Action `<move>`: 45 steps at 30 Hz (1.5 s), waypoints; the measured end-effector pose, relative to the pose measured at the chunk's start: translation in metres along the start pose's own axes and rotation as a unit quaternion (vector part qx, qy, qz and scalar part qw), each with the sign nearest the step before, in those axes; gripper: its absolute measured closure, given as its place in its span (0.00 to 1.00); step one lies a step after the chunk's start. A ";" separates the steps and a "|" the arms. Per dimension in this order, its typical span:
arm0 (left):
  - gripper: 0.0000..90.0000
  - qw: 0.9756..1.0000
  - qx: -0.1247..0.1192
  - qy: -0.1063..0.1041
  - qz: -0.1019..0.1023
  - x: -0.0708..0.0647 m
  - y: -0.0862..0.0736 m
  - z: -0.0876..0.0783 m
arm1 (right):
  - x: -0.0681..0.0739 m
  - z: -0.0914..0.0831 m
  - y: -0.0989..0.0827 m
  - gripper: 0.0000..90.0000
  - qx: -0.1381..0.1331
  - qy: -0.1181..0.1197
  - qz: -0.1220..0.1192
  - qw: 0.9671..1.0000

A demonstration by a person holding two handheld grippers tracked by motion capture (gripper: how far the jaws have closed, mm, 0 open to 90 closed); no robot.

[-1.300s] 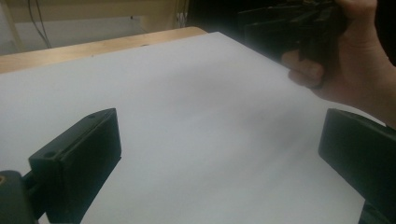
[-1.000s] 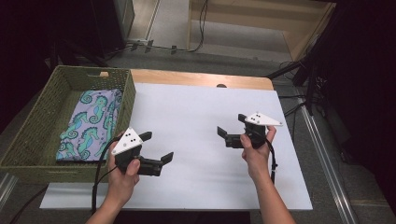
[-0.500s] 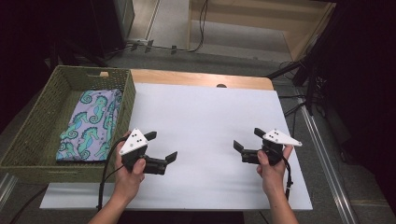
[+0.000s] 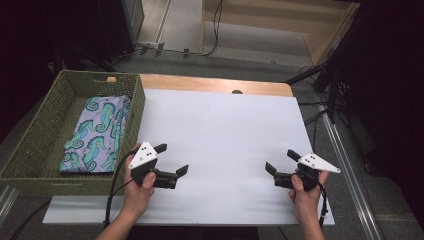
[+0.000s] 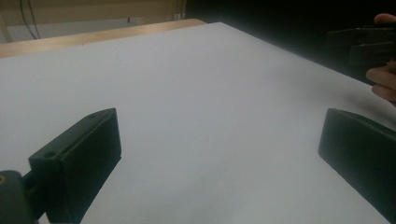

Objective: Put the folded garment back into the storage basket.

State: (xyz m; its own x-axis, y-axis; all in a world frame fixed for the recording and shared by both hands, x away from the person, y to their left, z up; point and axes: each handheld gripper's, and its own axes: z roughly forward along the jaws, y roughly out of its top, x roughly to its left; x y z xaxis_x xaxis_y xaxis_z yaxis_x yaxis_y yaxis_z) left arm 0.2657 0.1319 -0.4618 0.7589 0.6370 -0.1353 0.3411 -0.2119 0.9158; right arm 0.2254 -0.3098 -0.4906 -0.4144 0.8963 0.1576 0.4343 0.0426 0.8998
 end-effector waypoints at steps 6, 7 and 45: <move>0.00 1.000 0.005 0.004 -0.001 0.003 -0.010 0.002 | -0.010 -0.010 -0.012 0.00 0.002 -0.011 0.005 1.000; 0.00 1.000 0.006 0.003 -0.001 0.003 -0.012 0.002 | -0.013 -0.013 -0.014 0.00 -0.001 -0.011 0.010 1.000; 0.00 1.000 0.009 0.019 -0.001 0.015 -0.036 0.005 | -0.032 -0.040 -0.046 0.00 -0.017 -0.023 0.030 0.999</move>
State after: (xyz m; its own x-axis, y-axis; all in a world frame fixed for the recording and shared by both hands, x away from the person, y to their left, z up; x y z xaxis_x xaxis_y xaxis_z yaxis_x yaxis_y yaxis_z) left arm 0.2671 0.1453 -0.4988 0.7367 0.6652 -0.1221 0.3522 -0.2233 0.9089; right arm 0.1867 -0.3578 -0.5212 -0.3498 0.9165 0.1941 0.4293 -0.0273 0.9027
